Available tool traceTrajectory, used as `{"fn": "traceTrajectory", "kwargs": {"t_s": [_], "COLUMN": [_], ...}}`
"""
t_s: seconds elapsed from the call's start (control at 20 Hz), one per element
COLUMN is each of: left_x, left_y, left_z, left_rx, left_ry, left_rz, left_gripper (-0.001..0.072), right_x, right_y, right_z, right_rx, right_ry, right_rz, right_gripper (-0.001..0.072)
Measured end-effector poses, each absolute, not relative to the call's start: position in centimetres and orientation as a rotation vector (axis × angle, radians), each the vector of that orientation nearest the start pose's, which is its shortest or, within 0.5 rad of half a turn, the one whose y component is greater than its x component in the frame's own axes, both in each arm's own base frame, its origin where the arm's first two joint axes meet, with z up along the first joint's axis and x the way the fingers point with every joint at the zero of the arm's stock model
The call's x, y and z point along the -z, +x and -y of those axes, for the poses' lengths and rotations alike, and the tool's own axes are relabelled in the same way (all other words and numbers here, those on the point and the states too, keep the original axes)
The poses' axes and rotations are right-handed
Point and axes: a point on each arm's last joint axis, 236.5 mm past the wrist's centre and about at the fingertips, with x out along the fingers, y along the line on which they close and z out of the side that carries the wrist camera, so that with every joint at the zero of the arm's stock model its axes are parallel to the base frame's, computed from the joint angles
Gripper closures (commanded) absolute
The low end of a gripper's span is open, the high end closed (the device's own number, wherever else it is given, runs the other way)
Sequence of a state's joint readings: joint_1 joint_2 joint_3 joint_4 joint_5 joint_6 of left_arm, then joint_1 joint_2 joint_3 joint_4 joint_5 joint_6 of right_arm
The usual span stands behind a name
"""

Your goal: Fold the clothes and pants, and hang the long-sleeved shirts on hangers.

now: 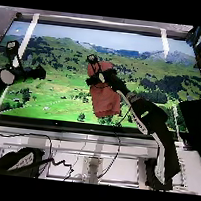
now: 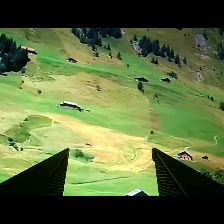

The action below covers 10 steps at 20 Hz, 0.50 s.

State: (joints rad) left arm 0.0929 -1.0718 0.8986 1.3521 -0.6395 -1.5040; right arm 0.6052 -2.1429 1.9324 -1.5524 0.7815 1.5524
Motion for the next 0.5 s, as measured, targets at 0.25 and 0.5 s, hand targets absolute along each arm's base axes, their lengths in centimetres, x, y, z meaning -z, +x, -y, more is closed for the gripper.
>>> {"fn": "traceTrajectory", "kwargs": {"t_s": [0.25,0.5], "left_x": [-5.0,-5.0], "left_y": [42.0,41.7], "left_z": [-0.7,3.1], "left_rx": [-0.005,0.075], "left_ry": [-0.195,-0.238], "left_rz": [-0.798,-0.817], "left_gripper": [0.0111,0.0111], "right_x": [4.0,-4.5], "right_y": [53.2,53.3], "right_z": [-34.4,-25.1], "right_rx": [-0.524,-0.367], "right_ry": [-0.365,-0.374], "right_rz": [-0.917,-0.969], "right_gripper": [0.0698,0.0698]}}
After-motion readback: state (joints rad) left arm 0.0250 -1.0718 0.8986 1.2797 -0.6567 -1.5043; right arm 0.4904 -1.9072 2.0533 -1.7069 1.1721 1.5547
